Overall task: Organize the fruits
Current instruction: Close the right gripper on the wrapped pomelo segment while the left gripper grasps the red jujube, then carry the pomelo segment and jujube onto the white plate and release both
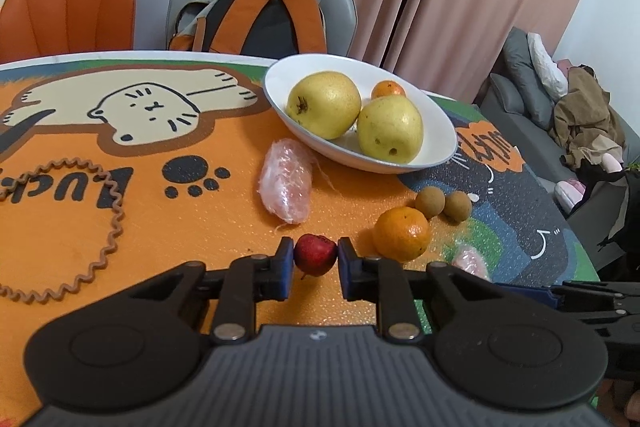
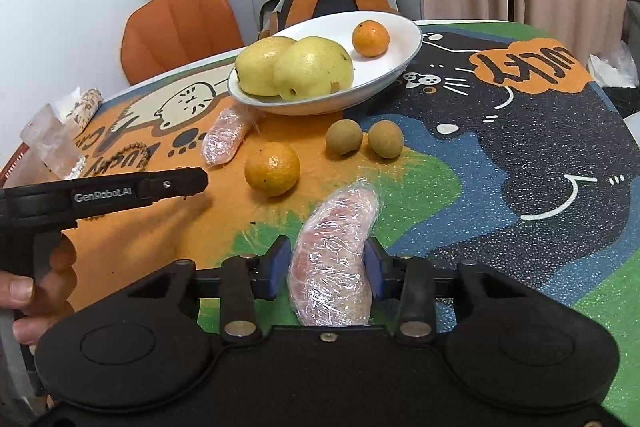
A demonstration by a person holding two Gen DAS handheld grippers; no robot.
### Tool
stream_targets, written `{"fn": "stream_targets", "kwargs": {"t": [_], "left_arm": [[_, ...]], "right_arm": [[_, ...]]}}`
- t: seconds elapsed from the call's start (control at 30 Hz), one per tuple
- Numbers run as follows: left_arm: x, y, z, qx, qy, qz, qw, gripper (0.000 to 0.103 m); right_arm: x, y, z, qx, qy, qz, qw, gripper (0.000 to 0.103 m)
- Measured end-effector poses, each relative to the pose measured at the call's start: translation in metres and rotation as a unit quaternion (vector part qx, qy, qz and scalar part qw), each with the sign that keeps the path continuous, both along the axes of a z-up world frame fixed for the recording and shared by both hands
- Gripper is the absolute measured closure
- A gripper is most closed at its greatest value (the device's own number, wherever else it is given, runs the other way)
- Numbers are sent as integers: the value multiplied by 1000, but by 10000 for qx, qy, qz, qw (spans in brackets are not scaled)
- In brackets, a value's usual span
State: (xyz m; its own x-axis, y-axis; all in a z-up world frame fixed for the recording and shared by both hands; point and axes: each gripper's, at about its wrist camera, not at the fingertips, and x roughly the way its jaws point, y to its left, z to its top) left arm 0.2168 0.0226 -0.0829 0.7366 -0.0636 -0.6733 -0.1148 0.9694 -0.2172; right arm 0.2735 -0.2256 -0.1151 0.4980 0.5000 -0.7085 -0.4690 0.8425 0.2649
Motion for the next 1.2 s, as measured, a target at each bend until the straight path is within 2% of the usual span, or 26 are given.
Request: {"fn": "stream_targets", "kwargs": {"t": [0.63,1.2], "left_arm": [[4,7,32,-1,-390,49,9992,82],[28,24,51,-7,-591,136,9982,82]], "right_arm": [[24,-12,35,412,-348,-233,9983,66],[74,1,64,552,-610,-258,9963,66]]}}
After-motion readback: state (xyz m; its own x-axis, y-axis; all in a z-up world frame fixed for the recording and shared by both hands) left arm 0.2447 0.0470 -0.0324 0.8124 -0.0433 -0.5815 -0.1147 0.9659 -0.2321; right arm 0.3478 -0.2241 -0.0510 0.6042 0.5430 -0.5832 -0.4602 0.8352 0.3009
